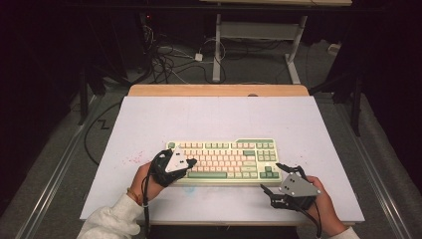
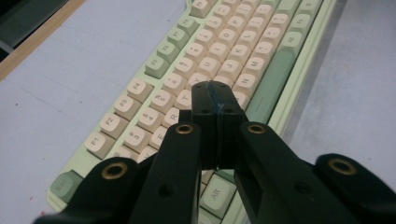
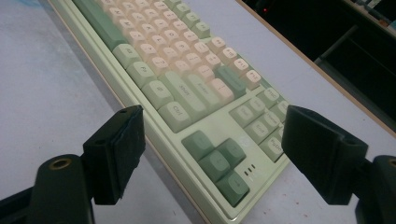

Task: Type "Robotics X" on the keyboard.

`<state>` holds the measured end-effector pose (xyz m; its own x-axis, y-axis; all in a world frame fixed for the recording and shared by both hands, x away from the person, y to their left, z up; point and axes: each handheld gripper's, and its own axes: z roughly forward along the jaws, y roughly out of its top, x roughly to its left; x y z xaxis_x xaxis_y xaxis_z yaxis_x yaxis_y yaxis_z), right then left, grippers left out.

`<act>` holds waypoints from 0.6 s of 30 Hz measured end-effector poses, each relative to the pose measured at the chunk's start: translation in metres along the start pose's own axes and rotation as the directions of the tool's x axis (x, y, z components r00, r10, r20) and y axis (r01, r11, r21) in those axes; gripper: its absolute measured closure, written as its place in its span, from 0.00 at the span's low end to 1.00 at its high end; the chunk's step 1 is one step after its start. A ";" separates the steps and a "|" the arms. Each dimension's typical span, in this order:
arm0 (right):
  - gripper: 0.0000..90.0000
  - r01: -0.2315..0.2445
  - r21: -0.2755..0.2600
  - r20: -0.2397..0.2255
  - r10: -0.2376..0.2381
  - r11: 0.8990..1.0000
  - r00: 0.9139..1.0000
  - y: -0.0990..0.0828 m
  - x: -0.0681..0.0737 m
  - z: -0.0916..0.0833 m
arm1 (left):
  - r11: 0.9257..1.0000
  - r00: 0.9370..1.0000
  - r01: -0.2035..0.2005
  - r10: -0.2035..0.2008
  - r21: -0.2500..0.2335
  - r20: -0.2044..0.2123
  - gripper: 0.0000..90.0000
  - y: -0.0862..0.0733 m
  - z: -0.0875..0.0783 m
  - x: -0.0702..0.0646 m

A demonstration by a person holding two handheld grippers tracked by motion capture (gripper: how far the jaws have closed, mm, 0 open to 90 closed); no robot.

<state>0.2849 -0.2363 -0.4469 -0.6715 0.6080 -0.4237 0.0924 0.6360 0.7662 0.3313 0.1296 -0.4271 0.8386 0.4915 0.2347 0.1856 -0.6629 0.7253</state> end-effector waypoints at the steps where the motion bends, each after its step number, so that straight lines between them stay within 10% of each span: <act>1: 0.25 0.000 -0.001 0.000 0.000 1.000 1.000 0.000 0.000 0.000 | 1.000 1.000 -0.005 0.005 0.001 0.006 0.97 0.000 0.000 -0.002; 18: 0.25 0.005 0.002 -0.002 -0.005 1.000 1.000 0.000 0.001 0.001 | 0.998 0.997 -0.057 0.056 0.022 0.049 0.97 -0.001 0.000 -0.013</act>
<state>0.2848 -0.2356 -0.4475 -0.6737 0.6037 -0.4262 0.0905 0.6398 0.7632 0.3197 0.1242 -0.4309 0.8719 0.4253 0.2428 0.1487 -0.7022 0.6963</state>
